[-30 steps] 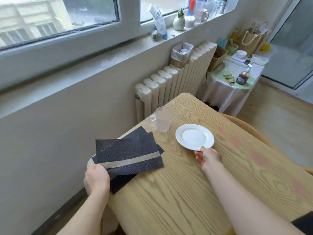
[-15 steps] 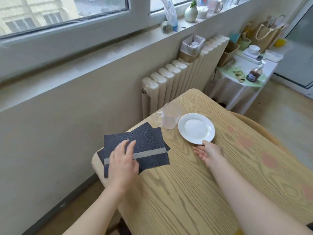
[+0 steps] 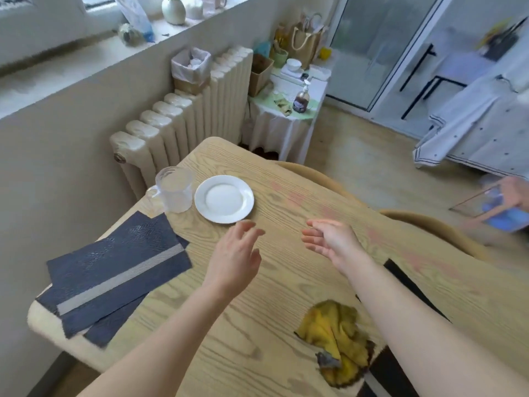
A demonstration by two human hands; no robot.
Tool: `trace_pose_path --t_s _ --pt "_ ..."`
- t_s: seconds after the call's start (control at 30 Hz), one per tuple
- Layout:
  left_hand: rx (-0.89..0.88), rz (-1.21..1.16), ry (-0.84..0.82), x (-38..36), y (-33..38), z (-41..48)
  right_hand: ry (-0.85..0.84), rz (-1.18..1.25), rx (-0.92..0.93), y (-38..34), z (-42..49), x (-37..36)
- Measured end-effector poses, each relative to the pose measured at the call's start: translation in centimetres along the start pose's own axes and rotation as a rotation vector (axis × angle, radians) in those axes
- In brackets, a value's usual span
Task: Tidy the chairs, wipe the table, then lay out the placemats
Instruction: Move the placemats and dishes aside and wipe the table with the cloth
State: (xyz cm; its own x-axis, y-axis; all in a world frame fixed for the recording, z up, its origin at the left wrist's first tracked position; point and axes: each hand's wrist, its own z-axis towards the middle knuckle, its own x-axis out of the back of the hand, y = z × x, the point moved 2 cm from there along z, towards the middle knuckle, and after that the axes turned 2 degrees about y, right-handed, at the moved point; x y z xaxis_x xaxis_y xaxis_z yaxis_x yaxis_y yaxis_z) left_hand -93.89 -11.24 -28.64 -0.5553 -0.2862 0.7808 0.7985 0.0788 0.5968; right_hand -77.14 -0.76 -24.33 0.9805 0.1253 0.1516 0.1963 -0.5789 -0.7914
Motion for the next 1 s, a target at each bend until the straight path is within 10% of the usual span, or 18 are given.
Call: trace_pose_path --t_s 0.47,1.0 --pt "-0.071 -0.027 -0.307 -8.3 15.8 -6.8 0.072 -0.189 0.022 4.6 -6.1 18.2" --pt "0.336 -0.339 -1.232 -17.2 27.6 -16.3 0.025 -0.668 -0.026 15.8 -8.5 30.7"
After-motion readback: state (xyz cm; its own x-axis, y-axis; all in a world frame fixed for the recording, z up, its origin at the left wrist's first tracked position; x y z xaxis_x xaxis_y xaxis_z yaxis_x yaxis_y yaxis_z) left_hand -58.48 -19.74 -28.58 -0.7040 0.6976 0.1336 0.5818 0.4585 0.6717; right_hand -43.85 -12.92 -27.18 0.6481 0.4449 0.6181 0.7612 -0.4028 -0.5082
